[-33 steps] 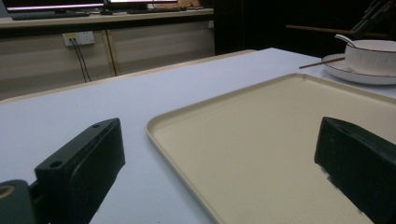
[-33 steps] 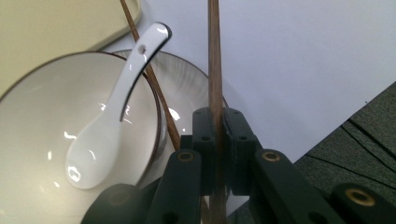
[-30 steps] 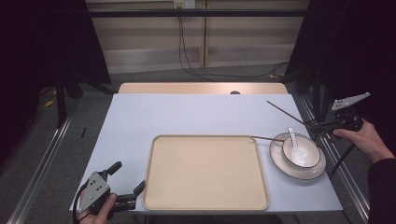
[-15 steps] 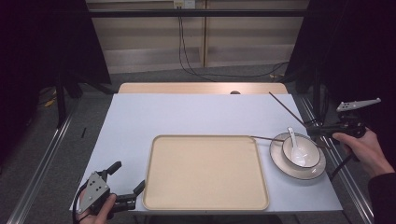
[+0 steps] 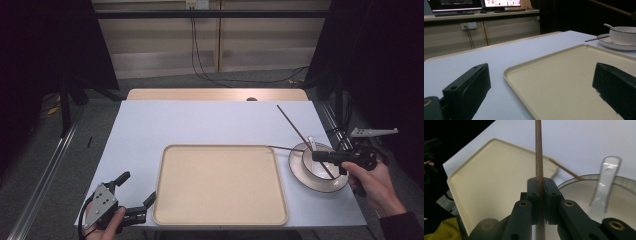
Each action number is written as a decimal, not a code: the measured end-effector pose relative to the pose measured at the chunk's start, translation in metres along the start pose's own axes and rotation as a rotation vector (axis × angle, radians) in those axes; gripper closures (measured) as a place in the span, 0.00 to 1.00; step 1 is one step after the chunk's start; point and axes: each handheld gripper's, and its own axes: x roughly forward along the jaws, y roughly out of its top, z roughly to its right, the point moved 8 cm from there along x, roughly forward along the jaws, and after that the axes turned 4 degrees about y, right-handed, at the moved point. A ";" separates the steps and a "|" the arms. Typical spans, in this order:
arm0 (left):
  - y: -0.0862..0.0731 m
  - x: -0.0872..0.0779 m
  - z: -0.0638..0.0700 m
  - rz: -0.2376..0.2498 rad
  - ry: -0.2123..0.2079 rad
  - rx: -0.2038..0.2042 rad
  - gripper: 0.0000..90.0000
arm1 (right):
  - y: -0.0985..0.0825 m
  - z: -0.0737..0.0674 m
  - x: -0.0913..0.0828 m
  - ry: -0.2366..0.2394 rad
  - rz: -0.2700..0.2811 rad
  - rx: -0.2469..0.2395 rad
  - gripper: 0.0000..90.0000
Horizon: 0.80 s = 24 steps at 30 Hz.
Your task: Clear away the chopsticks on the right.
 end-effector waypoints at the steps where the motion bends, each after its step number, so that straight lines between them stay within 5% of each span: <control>1: 0.000 0.001 -0.001 -0.002 0.000 0.007 0.01 | -0.002 -0.004 0.003 0.013 0.008 0.011 0.94; 10: -0.003 0.016 -0.001 -0.020 -0.006 -0.012 0.01 | -0.014 -0.044 0.025 0.087 0.057 0.113 0.94; 15: -0.003 0.015 -0.001 -0.010 -0.009 -0.022 0.01 | -0.024 -0.058 0.039 0.090 0.061 0.153 0.94; 24: 0.001 0.011 0.003 0.006 -0.012 0.012 0.02 | -0.048 -0.059 0.060 0.051 0.038 0.223 0.94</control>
